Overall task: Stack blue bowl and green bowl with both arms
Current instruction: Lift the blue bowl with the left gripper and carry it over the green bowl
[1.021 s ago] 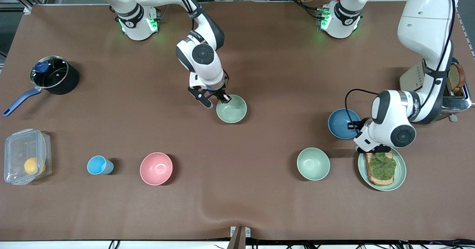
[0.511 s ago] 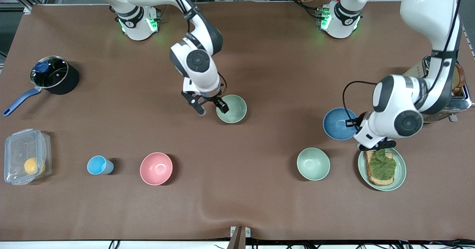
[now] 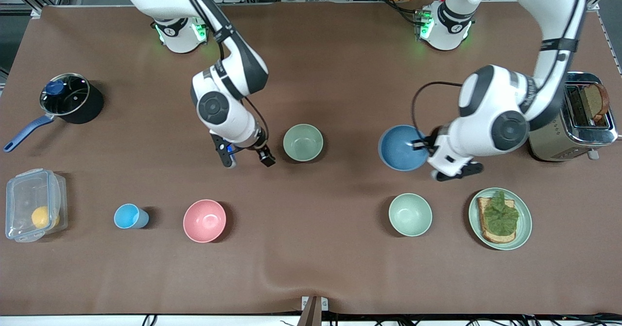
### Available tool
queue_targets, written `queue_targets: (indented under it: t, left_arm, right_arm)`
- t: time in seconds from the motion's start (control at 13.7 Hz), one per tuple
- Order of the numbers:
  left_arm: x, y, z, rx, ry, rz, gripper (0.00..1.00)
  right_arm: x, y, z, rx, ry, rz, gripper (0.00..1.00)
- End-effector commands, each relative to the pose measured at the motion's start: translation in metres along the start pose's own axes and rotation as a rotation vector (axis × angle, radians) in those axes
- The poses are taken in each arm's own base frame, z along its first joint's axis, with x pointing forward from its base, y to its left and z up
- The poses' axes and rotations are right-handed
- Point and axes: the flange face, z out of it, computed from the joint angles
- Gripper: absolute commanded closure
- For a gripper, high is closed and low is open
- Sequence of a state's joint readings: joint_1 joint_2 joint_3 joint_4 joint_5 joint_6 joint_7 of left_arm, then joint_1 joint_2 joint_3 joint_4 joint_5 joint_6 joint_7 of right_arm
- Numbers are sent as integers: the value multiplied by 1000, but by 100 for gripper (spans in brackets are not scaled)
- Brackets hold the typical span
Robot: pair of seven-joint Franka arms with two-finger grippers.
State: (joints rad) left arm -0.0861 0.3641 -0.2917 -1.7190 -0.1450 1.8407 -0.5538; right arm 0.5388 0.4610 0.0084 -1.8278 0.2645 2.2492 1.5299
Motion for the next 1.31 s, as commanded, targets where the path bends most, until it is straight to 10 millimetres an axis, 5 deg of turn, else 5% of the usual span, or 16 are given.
queue_targets:
  t: [0.0,0.29,0.44,0.73,1.24]
  left_arm:
    - [-4,39,4,-73,-47,-56,100]
    - [-36,125,61,-75,-73,-157,100]
    - [-54,150,67,-93,-48,-192,100]
    - [-59,174,66,-238,-29,-240,100]
    - [-66,194,112,-235,-66,-261,100]
  right_arm:
    - [15,4,26,-47,-75,90,0]
    - [25,6,57,-63,-156,111,0]
    - [30,2,70,-21,-172,157,0]
    - [31,1,74,2,-221,219,0]
    - [22,-1,87,39,-232,249,0]
